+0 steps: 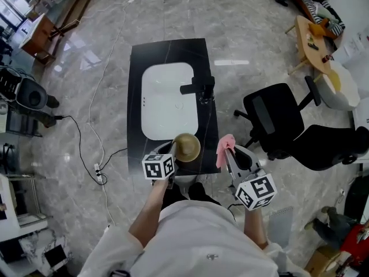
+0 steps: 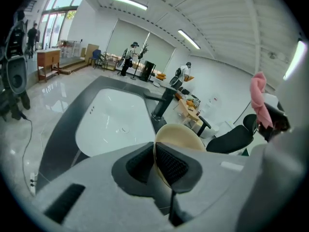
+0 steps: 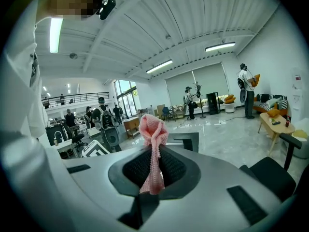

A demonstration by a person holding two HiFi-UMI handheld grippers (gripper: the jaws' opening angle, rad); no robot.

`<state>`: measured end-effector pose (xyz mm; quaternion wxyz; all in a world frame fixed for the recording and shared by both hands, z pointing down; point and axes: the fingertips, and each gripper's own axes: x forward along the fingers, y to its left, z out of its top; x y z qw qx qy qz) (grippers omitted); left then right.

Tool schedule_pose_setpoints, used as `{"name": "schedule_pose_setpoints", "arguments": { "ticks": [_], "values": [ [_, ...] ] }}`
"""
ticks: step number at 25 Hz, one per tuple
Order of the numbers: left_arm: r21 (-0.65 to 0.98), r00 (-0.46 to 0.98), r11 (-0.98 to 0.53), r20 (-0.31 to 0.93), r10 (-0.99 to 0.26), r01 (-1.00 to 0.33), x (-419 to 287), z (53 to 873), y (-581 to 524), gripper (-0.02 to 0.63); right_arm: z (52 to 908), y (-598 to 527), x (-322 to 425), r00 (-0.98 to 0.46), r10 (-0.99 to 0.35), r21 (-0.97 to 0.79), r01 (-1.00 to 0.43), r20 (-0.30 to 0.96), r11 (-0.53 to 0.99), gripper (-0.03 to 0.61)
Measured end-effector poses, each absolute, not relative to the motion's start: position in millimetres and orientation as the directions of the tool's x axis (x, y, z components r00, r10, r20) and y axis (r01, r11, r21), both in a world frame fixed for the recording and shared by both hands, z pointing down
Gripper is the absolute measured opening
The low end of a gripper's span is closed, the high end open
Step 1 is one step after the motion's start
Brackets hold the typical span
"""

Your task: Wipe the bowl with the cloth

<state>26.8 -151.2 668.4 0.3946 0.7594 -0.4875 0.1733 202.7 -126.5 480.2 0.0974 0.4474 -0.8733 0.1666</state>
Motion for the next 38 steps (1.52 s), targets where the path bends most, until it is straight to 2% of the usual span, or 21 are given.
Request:
{"name": "schedule_pose_setpoints", "arguments": {
  "ticks": [10,18,31,38],
  "values": [
    [0.367,0.422,-0.242,0.564,-0.71,-0.898,-25.9,584.4,-161.8,0.026,453.2,-136.4,132.4,-0.65,-0.728,-0.187,-0.76,0.218,0.622,0.026],
    [0.328,0.411,-0.267,0.534,-0.739,-0.906,-54.9,552.9,-161.3,0.026,440.1,-143.9,74.7,-0.679,-0.708,-0.14,-0.734,0.196,0.665,0.026],
    [0.294,0.414,-0.305,0.459,-0.786,-0.906,-87.7,510.0,-161.3,0.026,443.4,-147.0,-14.5,-0.708,-0.658,-0.016,-0.684,0.257,0.729,0.026],
    [0.168,0.365,-0.324,0.408,-0.837,-0.931,-92.6,482.9,-157.6,0.025,459.5,-146.0,-40.5,-0.672,-0.631,0.124,-0.64,0.389,0.758,0.026]
  ]
}}
